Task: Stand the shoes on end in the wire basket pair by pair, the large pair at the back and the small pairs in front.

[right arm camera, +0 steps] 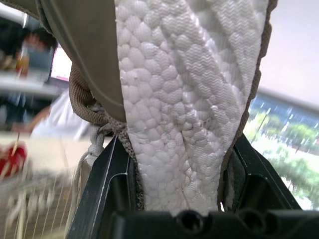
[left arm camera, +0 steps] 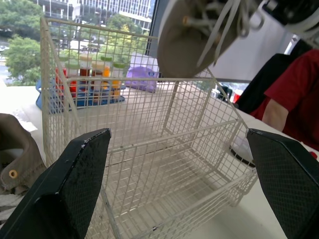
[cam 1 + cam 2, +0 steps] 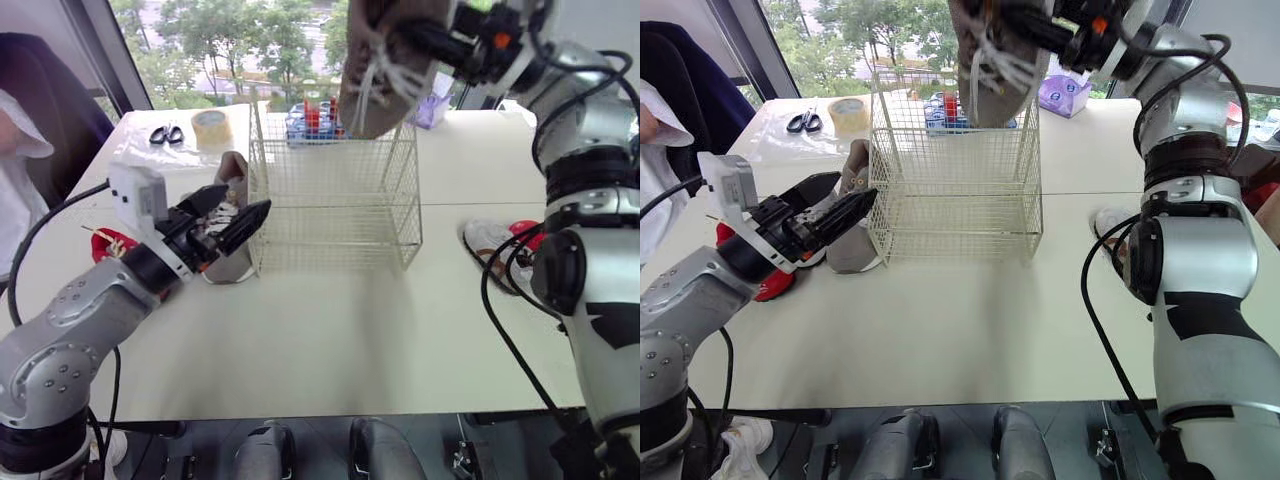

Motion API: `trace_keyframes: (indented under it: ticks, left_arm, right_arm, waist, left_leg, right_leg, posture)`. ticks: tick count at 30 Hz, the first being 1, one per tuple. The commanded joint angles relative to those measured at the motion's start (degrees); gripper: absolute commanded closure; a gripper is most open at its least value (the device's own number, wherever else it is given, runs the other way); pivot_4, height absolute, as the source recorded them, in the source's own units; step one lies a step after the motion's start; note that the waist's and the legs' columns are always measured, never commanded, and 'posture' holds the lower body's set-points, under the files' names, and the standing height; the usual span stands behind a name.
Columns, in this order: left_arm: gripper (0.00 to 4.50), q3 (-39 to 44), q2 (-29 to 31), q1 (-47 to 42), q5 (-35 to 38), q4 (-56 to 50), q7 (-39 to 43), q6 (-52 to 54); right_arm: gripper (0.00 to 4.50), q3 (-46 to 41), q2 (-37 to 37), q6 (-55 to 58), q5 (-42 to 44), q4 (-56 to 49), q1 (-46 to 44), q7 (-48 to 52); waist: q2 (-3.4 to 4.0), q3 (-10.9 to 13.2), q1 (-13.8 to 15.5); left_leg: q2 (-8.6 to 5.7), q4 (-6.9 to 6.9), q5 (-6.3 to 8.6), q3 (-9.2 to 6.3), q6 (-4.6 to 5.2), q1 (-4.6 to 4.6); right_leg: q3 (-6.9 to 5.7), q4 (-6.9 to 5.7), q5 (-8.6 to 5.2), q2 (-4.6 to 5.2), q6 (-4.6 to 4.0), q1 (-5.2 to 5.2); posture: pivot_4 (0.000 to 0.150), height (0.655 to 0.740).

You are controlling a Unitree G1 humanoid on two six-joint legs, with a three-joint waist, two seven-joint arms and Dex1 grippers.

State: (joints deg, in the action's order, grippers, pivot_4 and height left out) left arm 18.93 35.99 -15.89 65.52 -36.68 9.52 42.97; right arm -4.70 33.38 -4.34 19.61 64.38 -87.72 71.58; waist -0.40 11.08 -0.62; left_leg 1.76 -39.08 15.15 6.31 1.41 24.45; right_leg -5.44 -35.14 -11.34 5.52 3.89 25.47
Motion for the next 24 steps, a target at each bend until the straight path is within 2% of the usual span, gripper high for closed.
trace_keyframes:
  ticks: [1, 7, 11, 17, 24]
  left_arm:
    - [0.03, 1.0, 1.3, 0.8, -0.7, -0.9, 1.2, -1.0]
    - [0.03, 0.1, 1.6, 0.0, -3.3, 1.1, 1.7, -1.3]
    - [0.03, -0.8, 0.9, -0.6, -4.4, 1.5, 1.5, -1.0]
    - [0.00, -1.2, -0.2, -0.9, -5.1, 1.3, 0.4, -0.7]
    - [0.00, -2.8, -1.1, -2.2, -6.0, 2.5, 0.6, -0.6]
  right_arm:
    - [2.92, -1.0, 0.2, -1.6, -2.4, 4.1, -4.0, 2.7]
    - [2.92, -2.5, -1.1, 1.9, -6.1, 10.6, -5.0, -0.1]
    - [2.92, -2.4, -1.7, 1.0, -9.8, 12.1, -5.0, -5.8]
    - [0.05, -3.0, -0.7, -0.1, -13.7, 12.5, -4.8, -10.2]
    - [0.05, -5.7, 1.5, -0.3, -12.9, 11.5, -6.5, -5.1]
  waist:
    - [0.00, 0.0, -0.1]
    - [0.00, 0.0, -0.2]
    - [0.01, 0.0, -0.2]
    - [0.00, 0.0, -0.2]
    - [0.02, 0.0, -0.2]
  left_leg:
    - [0.00, 0.00, 0.00, 0.00, 0.00, 0.00]
    - [0.02, 0.02, -0.01, 0.00, -0.05, -0.02]
    - [0.02, 0.02, -0.02, 0.00, -0.06, -0.02]
    - [0.00, -0.02, -0.03, -0.01, -0.08, -0.03]
    - [0.01, 0.01, -0.03, -0.01, -0.09, -0.03]
  right_leg:
    - [0.00, -0.01, 0.00, 0.01, 0.00, 0.00]
    - [-0.01, -0.03, 0.00, 0.00, 0.00, 0.01]
    - [-0.01, -0.04, 0.00, 0.00, 0.00, 0.02]
    - [-0.01, -0.04, 0.01, 0.02, -0.01, -0.03]
    - [-0.01, -0.06, 0.01, 0.00, 0.00, 0.00]
  posture:
    - [0.150, 0.7400]
    - [0.150, 0.7400]
    - [0.150, 0.7400]
    - [0.150, 0.7400]
    - [0.150, 0.7400]
